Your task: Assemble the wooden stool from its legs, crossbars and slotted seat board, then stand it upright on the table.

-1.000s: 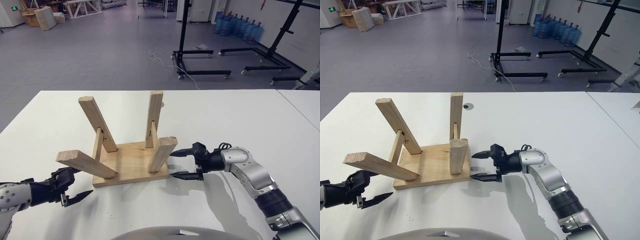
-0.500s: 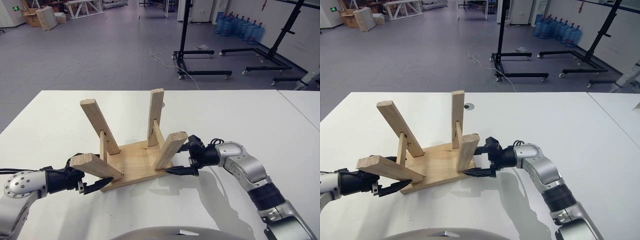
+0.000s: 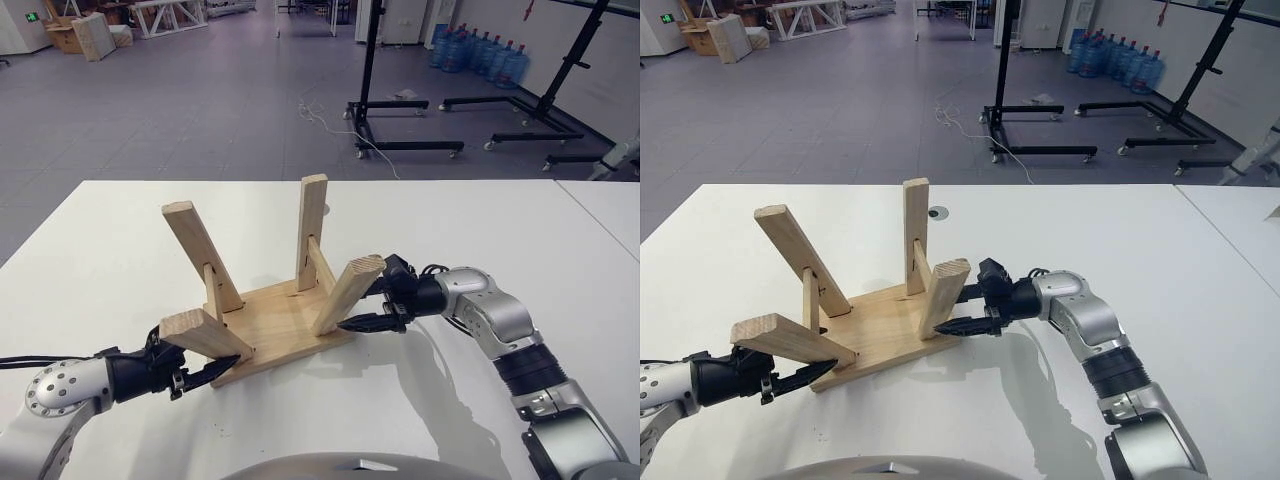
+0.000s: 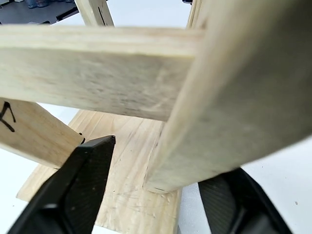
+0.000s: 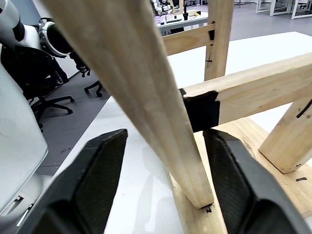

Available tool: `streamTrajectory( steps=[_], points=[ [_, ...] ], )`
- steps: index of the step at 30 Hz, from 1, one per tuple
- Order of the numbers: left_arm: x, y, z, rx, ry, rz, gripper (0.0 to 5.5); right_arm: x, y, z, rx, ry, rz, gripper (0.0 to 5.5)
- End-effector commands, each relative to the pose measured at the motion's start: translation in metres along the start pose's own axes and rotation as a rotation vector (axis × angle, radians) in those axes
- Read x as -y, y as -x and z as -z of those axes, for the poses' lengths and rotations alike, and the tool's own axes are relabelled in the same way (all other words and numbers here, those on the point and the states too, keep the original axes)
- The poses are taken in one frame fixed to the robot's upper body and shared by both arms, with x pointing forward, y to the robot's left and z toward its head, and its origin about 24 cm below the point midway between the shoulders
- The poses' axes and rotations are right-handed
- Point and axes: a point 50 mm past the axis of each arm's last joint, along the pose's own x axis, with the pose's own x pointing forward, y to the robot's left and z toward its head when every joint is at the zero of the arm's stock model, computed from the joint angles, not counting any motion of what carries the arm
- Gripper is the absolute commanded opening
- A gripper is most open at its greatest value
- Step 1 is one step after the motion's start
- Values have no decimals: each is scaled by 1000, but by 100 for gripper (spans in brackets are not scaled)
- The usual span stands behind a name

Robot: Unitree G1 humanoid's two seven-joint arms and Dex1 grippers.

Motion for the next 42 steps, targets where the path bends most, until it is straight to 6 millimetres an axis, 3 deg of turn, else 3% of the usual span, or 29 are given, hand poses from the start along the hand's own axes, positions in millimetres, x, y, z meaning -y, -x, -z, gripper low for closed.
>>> streamTrajectory(
  steps=[1,6,13,18,22,25,28,33,37,42],
  points=[
    [-3,-3,-3,18,-18,-12,214,3,-4,-9,9,45,-22,195],
    [-4,-6,-4,47,-16,9,141,1,-13,-5,22,43,-47,131],
    [-3,-11,-12,145,28,39,133,2,-12,-7,26,38,-55,129],
    [9,-15,-34,283,159,183,132,-5,-2,-30,24,-84,-113,125],
    [22,-40,-64,330,181,288,125,-13,16,-45,11,-333,-79,123],
    [24,-46,-84,386,231,357,124,-22,20,-52,-67,-402,-99,123],
    [22,-37,-81,284,215,405,122,-24,22,-52,-144,-480,-63,123],
    [11,-27,-83,350,384,409,122,-19,29,-54,-198,-639,-24,123],
    [-2,-21,-76,353,510,403,122,-22,31,-49,-216,-816,-29,123],
    [-11,-20,-60,312,636,381,122,-13,31,-50,-235,-905,9,122]
  ],
)
